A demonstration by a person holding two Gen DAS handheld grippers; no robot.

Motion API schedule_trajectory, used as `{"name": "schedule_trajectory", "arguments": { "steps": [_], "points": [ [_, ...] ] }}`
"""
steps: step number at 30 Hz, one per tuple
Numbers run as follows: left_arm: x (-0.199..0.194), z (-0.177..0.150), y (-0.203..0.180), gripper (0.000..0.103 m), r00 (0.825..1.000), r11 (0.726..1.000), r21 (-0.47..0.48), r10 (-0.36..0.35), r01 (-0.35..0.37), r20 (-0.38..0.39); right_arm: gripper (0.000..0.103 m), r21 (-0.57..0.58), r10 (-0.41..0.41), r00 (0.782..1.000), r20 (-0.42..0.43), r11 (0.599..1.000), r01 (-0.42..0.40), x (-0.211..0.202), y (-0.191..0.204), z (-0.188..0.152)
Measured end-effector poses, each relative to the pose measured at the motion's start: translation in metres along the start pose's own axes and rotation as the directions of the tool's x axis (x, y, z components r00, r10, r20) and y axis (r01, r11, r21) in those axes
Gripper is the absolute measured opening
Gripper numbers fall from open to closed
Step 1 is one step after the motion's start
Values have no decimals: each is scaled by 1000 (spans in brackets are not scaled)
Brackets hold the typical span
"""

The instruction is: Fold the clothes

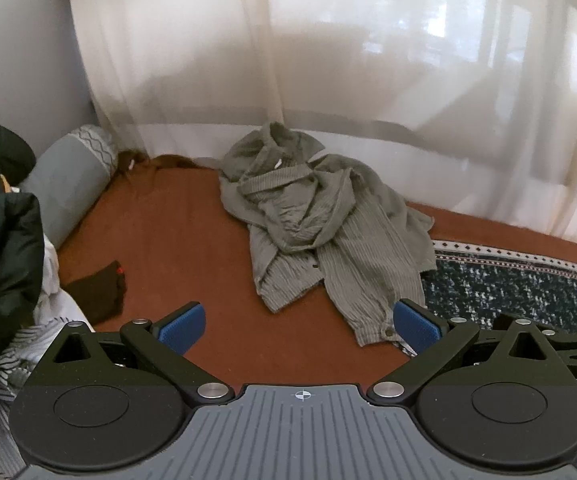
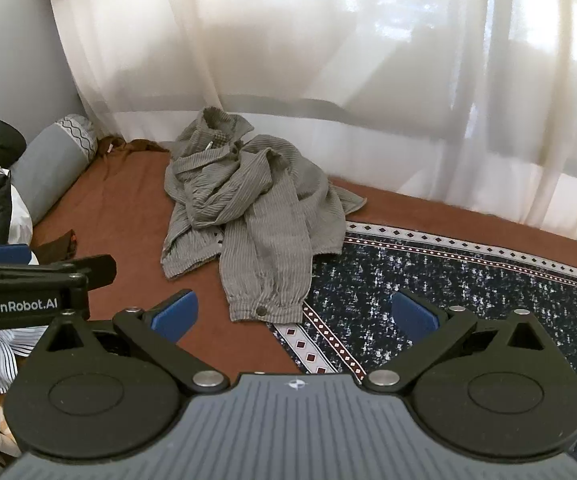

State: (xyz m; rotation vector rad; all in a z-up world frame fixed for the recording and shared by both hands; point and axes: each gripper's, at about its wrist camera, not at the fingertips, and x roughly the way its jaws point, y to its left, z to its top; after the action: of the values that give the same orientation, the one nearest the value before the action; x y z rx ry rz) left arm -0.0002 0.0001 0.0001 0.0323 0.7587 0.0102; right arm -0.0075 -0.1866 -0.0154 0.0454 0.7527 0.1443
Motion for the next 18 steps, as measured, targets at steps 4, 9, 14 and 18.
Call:
{"name": "schedule_trajectory", "arguments": {
  "steps": [4, 9, 14, 18],
  "points": [
    [-1, 0, 1, 103, 1000, 1000, -7, 3, -3, 3, 103, -5, 0, 1000, -9, 1000, 0, -2, -1, 1],
    [-3, 0, 2, 103, 1000, 1000, -17, 7, -7, 6, 103, -32, -9, 1000, -19, 999, 9, 2, 2, 3],
    [-5, 0, 3, 103, 1000, 1000, -21, 10, -10, 5, 103, -31, 1, 1000, -8, 1000, -1, 2, 2, 3],
    [-3, 0, 4, 103, 1000, 1000, -26, 10, -10, -6, 103, -28, 6, 1000, -13, 1000, -6, 5, 2, 2]
  ]
}}
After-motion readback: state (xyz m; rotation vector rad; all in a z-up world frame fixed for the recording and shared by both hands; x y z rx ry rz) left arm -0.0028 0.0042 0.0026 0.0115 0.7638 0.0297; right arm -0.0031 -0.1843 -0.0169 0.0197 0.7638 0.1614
